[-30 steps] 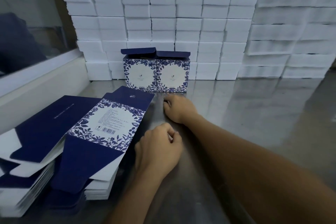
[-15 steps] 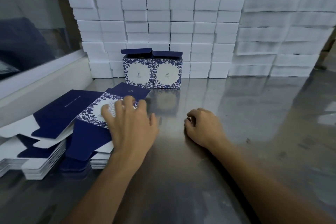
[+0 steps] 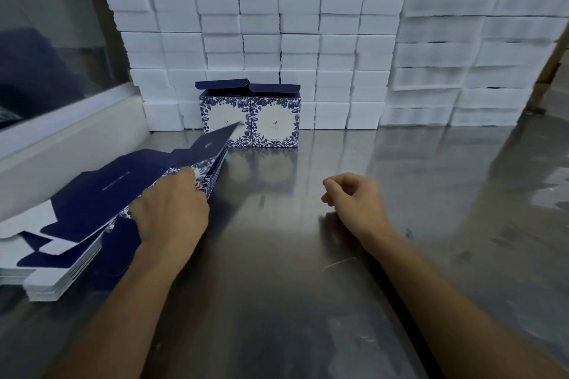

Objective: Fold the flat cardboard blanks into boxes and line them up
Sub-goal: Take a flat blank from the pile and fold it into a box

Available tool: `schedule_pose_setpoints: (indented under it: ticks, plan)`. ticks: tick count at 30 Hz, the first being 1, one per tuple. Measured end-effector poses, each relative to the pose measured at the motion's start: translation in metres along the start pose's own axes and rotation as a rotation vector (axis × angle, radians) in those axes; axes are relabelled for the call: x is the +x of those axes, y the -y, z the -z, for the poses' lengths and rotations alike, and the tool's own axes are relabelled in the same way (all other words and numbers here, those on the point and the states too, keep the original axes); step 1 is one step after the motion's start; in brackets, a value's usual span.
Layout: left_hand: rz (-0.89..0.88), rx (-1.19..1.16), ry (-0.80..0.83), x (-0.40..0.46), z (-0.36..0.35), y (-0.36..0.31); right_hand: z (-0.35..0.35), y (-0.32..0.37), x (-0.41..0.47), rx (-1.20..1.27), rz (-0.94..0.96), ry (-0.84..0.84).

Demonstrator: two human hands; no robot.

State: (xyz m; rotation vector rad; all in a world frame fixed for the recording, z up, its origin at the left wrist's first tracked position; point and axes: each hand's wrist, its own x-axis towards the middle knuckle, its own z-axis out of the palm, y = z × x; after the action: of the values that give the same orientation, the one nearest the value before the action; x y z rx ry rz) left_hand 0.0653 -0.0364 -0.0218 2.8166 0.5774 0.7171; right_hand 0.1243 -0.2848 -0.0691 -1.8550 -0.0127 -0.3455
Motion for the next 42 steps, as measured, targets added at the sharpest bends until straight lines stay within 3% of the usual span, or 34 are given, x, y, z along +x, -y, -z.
schedule_pose_setpoints:
  ticks: [3, 6, 9, 11, 14, 17, 20, 22, 25, 27, 32, 35, 39, 42]
  plan:
    - [-0.039, 0.034, -0.034, -0.001, 0.001, -0.002, 0.000, 0.002, -0.003, -0.031, 0.020, 0.023]
    - [-0.185, 0.011, -0.184, -0.005, 0.002, -0.007, -0.001, 0.012, -0.010, -0.040, 0.070, 0.067]
    - [-0.336, -0.071, -0.413, -0.010, 0.006, -0.012, -0.006, 0.032, -0.022, 0.101, 0.090, 0.225]
    - [-0.468, -0.119, -0.523, -0.017, 0.004, -0.018, -0.013, 0.047, -0.031, 0.263, -0.032, 0.380]
    - [-0.688, -0.159, -0.502, -0.031, -0.003, -0.038, -0.028, 0.057, -0.044, 0.402, -0.151, 0.486]
    - [-0.819, -0.279, -0.398, -0.041, -0.009, -0.051, -0.037, 0.057, -0.052, 0.595, -0.253, 0.383]
    - [-0.848, -0.429, -0.244, -0.037, -0.014, -0.047, -0.035, 0.049, -0.043, 0.602, -0.333, 0.207]
    - [-0.769, -0.459, -0.252, -0.029, -0.015, -0.039, -0.029, 0.043, -0.033, 0.525, -0.325, 0.063]
    - [-0.503, -0.433, -0.303, -0.015, -0.014, -0.025, -0.013, 0.038, -0.021, 0.406, -0.277, -0.148]
    - [-0.363, -0.537, -0.219, -0.011, -0.013, -0.018, 0.000, 0.036, -0.016, 0.395, -0.254, -0.223]
    - [-0.043, -0.915, 0.065, -0.010, -0.014, -0.020, 0.023, 0.034, -0.008, 0.487, -0.306, -0.210]
    - [0.150, -1.121, 0.195, -0.001, -0.021, -0.018, 0.036, 0.029, -0.001, 0.417, -0.303, -0.185]
    - [0.242, -1.309, 0.338, 0.004, -0.025, -0.016, 0.042, 0.032, 0.000, 0.315, -0.299, -0.141]
    - [0.311, -1.418, 0.396, 0.004, -0.023, -0.017, 0.038, 0.043, -0.007, 0.548, -0.342, 0.042]
